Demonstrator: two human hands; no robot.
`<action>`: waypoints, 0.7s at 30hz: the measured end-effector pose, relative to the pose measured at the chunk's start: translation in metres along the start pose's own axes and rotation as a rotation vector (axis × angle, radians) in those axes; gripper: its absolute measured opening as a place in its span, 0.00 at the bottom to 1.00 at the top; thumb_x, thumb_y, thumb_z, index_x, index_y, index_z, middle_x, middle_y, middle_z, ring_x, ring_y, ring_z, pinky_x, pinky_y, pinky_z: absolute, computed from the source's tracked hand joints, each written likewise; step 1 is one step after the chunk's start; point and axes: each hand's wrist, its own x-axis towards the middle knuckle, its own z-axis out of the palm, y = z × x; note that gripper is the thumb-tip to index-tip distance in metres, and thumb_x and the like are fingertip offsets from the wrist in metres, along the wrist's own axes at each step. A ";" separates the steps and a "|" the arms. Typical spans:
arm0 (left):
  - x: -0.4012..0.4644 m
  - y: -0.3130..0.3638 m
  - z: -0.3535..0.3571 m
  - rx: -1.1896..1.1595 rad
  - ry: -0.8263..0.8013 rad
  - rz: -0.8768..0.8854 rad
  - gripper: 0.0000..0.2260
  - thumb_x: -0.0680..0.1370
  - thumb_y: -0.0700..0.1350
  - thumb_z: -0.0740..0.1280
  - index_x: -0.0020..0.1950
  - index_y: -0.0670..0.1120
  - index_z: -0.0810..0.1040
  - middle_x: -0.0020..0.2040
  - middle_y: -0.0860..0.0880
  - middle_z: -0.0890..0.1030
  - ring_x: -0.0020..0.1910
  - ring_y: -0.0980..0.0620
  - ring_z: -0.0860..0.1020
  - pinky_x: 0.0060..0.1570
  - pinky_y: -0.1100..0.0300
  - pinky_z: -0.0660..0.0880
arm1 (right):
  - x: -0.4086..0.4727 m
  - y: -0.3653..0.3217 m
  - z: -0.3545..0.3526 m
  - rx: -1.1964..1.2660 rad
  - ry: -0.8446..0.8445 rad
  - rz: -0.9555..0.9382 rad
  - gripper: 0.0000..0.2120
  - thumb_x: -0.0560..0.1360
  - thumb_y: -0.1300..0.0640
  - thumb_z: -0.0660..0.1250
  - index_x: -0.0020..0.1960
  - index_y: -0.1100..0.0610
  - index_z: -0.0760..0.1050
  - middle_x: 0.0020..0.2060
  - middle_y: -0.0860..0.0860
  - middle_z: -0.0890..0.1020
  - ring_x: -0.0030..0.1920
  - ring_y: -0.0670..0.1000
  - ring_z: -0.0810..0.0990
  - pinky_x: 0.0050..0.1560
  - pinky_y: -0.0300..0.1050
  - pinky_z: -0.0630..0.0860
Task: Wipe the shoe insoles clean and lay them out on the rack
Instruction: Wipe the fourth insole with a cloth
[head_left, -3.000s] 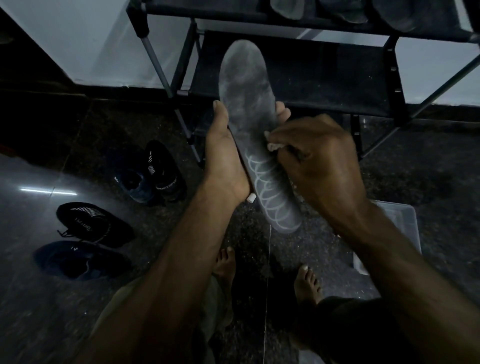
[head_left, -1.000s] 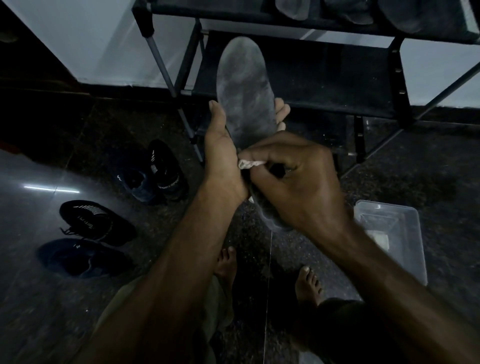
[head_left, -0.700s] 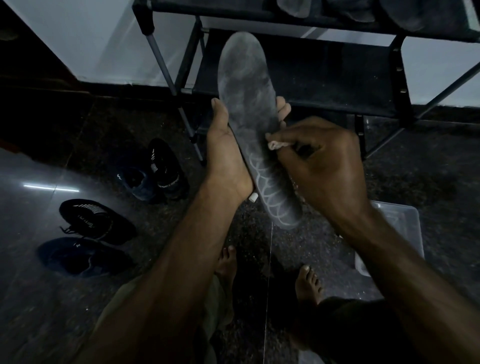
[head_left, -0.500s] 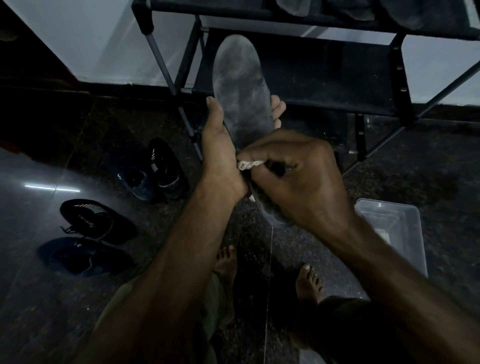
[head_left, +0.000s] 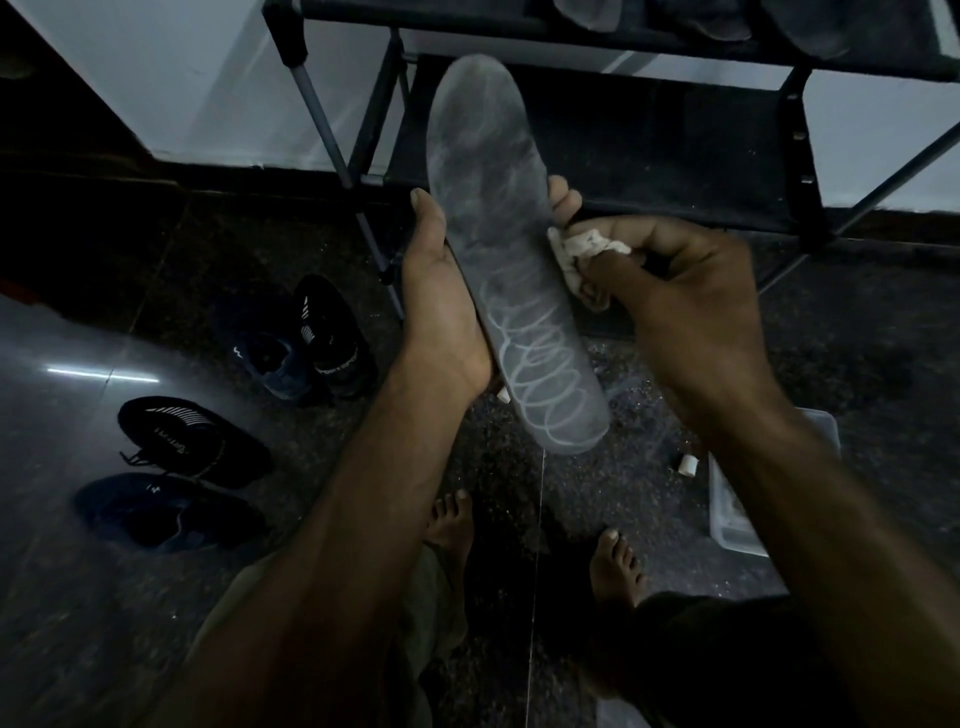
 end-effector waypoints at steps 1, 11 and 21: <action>0.001 0.000 -0.001 -0.014 -0.003 -0.004 0.36 0.82 0.63 0.41 0.59 0.37 0.77 0.53 0.40 0.83 0.59 0.45 0.79 0.66 0.50 0.72 | 0.000 0.000 0.000 0.011 -0.028 0.019 0.06 0.74 0.65 0.70 0.47 0.57 0.82 0.43 0.50 0.86 0.47 0.51 0.84 0.48 0.41 0.79; 0.002 0.001 -0.002 -0.049 -0.049 -0.044 0.35 0.81 0.65 0.42 0.66 0.39 0.72 0.60 0.39 0.79 0.66 0.43 0.75 0.66 0.45 0.71 | -0.002 0.003 0.000 -0.107 -0.095 0.075 0.06 0.73 0.63 0.72 0.49 0.58 0.83 0.42 0.50 0.86 0.42 0.47 0.84 0.43 0.39 0.79; 0.000 -0.016 0.002 0.035 -0.062 -0.086 0.32 0.83 0.60 0.45 0.59 0.36 0.78 0.59 0.36 0.79 0.59 0.42 0.77 0.69 0.44 0.68 | 0.002 0.007 -0.003 -0.081 0.090 0.045 0.05 0.74 0.65 0.71 0.50 0.59 0.82 0.42 0.51 0.85 0.42 0.47 0.84 0.44 0.38 0.79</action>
